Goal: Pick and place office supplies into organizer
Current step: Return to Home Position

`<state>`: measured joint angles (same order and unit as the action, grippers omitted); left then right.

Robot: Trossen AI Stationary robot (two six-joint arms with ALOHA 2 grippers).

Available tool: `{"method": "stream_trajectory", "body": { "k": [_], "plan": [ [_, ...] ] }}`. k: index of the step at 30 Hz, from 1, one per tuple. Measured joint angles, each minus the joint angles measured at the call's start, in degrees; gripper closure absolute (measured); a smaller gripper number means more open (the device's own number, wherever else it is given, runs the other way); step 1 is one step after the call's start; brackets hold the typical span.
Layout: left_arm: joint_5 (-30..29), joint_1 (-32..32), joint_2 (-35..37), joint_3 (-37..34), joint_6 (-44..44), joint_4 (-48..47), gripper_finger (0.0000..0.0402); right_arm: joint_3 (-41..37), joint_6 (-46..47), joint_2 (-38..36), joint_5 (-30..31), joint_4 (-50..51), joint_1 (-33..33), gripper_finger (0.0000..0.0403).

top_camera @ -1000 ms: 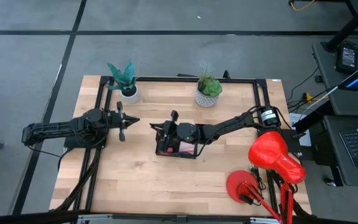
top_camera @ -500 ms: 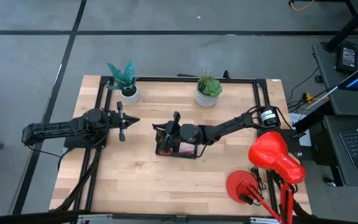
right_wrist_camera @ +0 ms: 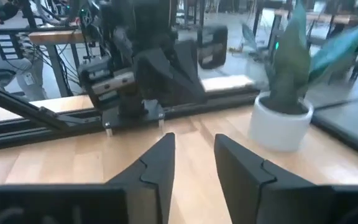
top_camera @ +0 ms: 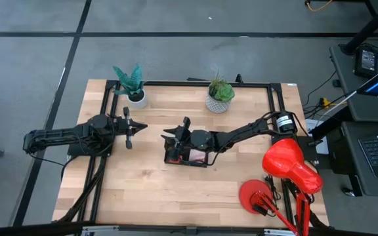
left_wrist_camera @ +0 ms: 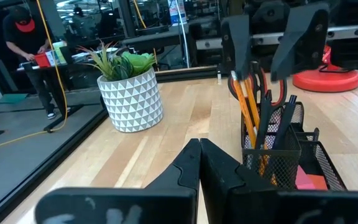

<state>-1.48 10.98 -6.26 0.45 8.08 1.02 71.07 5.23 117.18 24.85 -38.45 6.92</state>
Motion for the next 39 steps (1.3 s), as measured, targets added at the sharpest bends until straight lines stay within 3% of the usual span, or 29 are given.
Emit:
{"method": "stream_trajectory", "body": {
  "k": [5, 8, 14, 17, 22, 26, 30, 33, 39],
  "plan": [
    [0.00, 0.00, 0.00, 0.00, 0.03, 0.02, 0.0399, 0.02, -5.79, -4.52, -0.01, 1.63, 0.07, 0.0286],
    [-0.01, 0.01, 0.01, 0.00, -1.55, 0.10, 0.0399, 0.04, -7.04, -9.12, 0.05, 8.34, 0.11, 0.0297],
    [0.77, 0.02, 0.02, 1.70, -8.32, 1.00, 0.0400, 0.11, -4.88, -17.76, -3.64, 25.08, 0.09, 0.0385],
    [4.91, 0.00, 0.02, 3.25, -8.72, 1.15, 0.0399, -0.67, -5.29, -20.39, -6.56, 29.36, 0.11, 0.0395],
    [6.23, 0.00, 0.02, 5.85, -5.24, 1.43, 0.0400, -8.77, -4.92, -25.97, -9.25, 25.46, -1.28, 0.0400],
    [5.43, 0.00, 0.02, 6.00, -2.34, 1.77, 0.0399, -20.86, -5.80, -31.17, -11.65, 14.21, -3.87, 0.0401],
    [1.23, 0.01, 0.17, 5.64, -0.89, 1.94, 0.0400, -31.21, -6.75, -37.42, -15.76, 6.00, -6.36, 0.0401],
    [0.71, 0.02, 0.65, 5.64, -0.25, 1.89, 0.0400, -36.51, -7.04, -42.47, -16.36, 5.21, -8.84, 0.0402],
    [2.47, 0.02, 2.45, 5.62, 0.09, -2.82, 0.0400, -42.77, -7.01, -52.91, -30.52, 4.75, -15.70, 0.0402]
  ]
}}
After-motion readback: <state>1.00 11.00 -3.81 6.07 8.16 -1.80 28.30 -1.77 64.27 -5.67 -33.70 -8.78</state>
